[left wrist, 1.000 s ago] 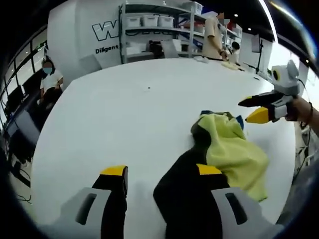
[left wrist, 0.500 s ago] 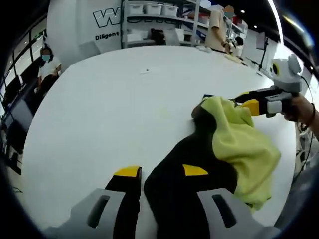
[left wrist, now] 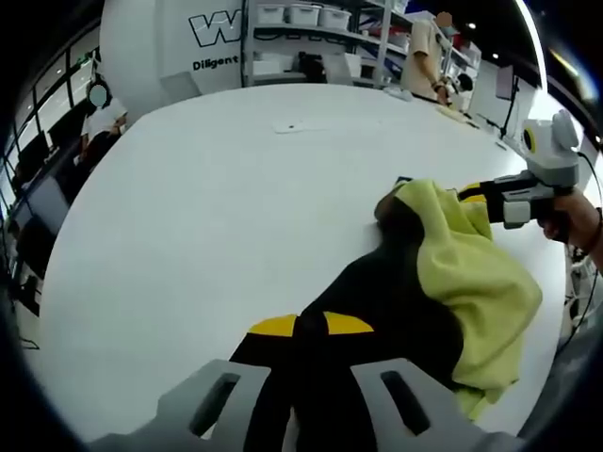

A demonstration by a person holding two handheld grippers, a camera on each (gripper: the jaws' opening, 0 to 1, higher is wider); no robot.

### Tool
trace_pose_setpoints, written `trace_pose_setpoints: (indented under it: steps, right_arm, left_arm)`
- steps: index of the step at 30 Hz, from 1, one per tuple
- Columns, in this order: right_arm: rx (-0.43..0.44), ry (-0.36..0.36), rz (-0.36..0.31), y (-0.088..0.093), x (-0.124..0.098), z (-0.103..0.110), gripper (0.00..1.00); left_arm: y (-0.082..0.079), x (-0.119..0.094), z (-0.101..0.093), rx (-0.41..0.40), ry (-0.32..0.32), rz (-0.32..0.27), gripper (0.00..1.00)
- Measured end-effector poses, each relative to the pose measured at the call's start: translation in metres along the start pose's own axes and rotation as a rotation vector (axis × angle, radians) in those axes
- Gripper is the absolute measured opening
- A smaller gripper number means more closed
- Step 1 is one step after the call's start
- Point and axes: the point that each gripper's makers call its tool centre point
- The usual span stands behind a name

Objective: Fold the garment on the visible template until the final outline fits inside the template.

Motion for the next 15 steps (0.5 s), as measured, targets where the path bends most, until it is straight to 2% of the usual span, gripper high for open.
trace_pose_setpoints:
  steps: [4, 8, 12, 15]
  right_arm:
    - [-0.013, -0.007, -0.015, -0.006, -0.002, 0.003, 0.0]
    - [-0.038, -0.004, -0.033, -0.013, -0.006, 0.002, 0.0]
    - [-0.066, -0.001, -0.058, -0.022, -0.013, 0.001, 0.0]
    - [-0.092, 0.008, -0.069, -0.027, -0.018, -0.002, 0.0]
  left_arm:
    - [-0.001, 0.0, -0.003, 0.005, 0.004, 0.001, 0.04]
    - [-0.004, -0.004, -0.003, 0.047, 0.009, -0.017, 0.04]
    - [-0.02, -0.013, -0.001, 0.044, 0.008, -0.08, 0.04]
    - [-0.035, -0.022, 0.007, 0.04, -0.02, -0.132, 0.03]
Point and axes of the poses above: the point that each gripper's makers call its tool centre point, and the gripper's own axes: x roughly forward along the fingers, z roughly to its left, y roughly out of its underside, and after that the axes turned 12 degrees about -z, right-handed
